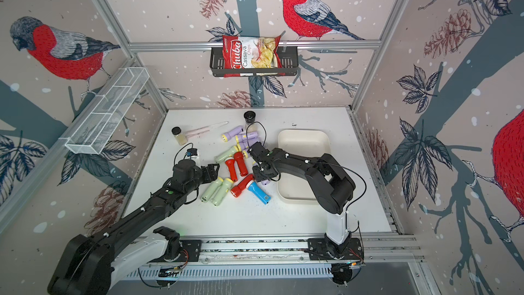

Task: Put the flashlights into the storage boxes
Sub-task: Pick up the flashlight from the center of the board, then place the flashlight at the storage box.

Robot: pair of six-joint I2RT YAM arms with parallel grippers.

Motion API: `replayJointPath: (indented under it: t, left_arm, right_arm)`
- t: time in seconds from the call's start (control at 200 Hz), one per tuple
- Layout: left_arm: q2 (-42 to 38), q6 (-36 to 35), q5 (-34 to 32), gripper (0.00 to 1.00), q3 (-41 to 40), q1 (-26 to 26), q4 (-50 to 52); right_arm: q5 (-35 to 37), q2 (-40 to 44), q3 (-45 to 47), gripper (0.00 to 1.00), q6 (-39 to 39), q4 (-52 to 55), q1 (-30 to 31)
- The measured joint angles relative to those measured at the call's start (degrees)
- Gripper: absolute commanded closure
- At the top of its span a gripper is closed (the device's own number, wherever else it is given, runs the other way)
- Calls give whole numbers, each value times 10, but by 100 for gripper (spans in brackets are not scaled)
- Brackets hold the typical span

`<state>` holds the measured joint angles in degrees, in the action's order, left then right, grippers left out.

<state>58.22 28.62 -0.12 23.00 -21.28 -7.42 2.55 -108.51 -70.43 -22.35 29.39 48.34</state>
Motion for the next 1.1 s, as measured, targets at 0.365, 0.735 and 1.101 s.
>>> replayJointPath:
  t: [0.365,0.735,1.101]
  left_arm:
    - [16,-17,8,28,22,0,-3]
    - [93,-55,44,29,108,-56,-40]
    - [206,-76,63,29,182,-106,-73]
  right_arm:
    - [0,43,3,62,4,2,-13]
    - [-80,260,111,63,-5,-90,-182]
    - [-165,274,167,63,17,-108,-346]
